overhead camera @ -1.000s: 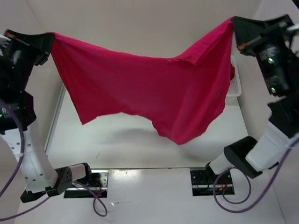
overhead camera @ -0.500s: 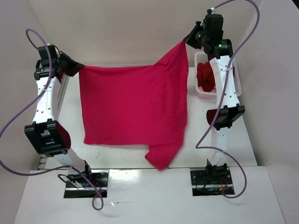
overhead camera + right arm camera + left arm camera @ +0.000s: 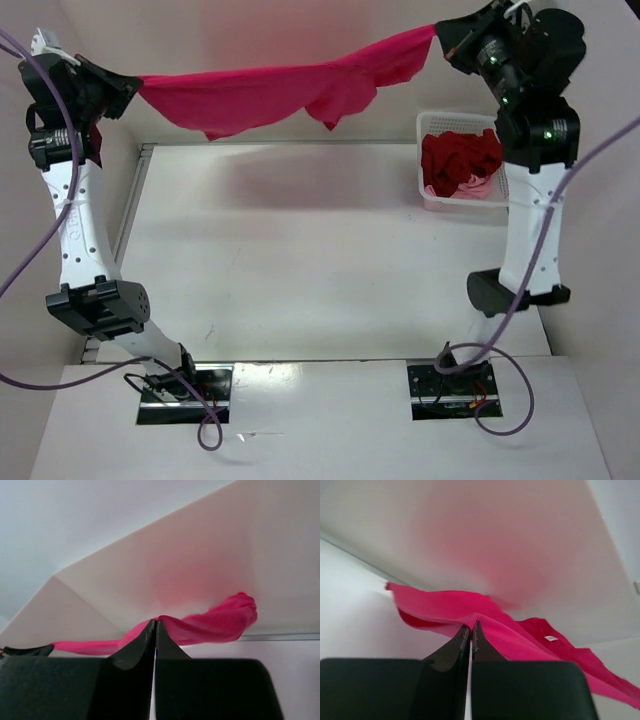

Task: Fold and stack the t-shirts
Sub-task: Flatten out the tshirt

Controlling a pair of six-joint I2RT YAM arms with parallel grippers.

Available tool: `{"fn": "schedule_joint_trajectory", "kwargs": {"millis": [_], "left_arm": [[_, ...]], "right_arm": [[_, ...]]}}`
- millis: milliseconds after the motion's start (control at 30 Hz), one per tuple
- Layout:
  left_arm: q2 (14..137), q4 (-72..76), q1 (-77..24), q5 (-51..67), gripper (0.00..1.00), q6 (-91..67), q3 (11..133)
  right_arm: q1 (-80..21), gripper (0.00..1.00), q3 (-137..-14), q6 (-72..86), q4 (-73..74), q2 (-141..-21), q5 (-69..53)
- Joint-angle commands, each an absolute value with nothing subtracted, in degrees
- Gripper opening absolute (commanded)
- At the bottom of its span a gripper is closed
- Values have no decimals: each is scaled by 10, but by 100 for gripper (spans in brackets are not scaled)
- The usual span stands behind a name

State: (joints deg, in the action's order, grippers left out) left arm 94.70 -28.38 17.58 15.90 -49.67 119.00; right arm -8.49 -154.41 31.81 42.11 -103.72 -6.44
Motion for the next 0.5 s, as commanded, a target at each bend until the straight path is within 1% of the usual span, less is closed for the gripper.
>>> {"fn": "schedule_joint_trajectory", "kwargs": {"millis": [0,33,100,133,167,200,233,267,300,333,367,400,433,467], "left_arm": [[919,-265,181,150,0,-483,1151],[911,-259,181,150,0,-483,1126],[877,-248,181,150,0,-468,1067],[865,-248,181,150,0,-460,1008],[840,-248,181,145,0,-451,978],[826,-242,181,145,0,-433,943],[812,-236,181,130,0,-425,906],[785,-236,181,125,0,-419,833],[772,-236,181,125,0,-408,796],[747,-236,181,118,0,-408,760],[736,-236,181,105,0,-400,726],[725,-244,181,99,0,-393,663],[716,-252,181,92,0,-393,634],[698,-264,181,87,0,-393,606]], "right_arm": [[-76,0,-1460,294,410,-987,-47],[-76,0,-1363,287,404,-967,-47],[-76,0,-1242,280,376,-884,-47],[-76,0,-1127,275,361,-856,-47],[-76,0,-1072,275,360,-806,-47],[-76,0,-1017,275,360,-784,-47],[-76,0,-904,270,360,-764,-47],[-76,0,-846,270,355,-725,-47],[-76,0,-791,279,346,-706,-47],[-76,0,-688,293,339,-689,-64],[-76,0,-646,301,339,-674,-64],[-76,0,-611,308,339,-650,-72],[-76,0,-557,315,339,-639,-90],[-76,0,-541,323,339,-632,-98]]}}
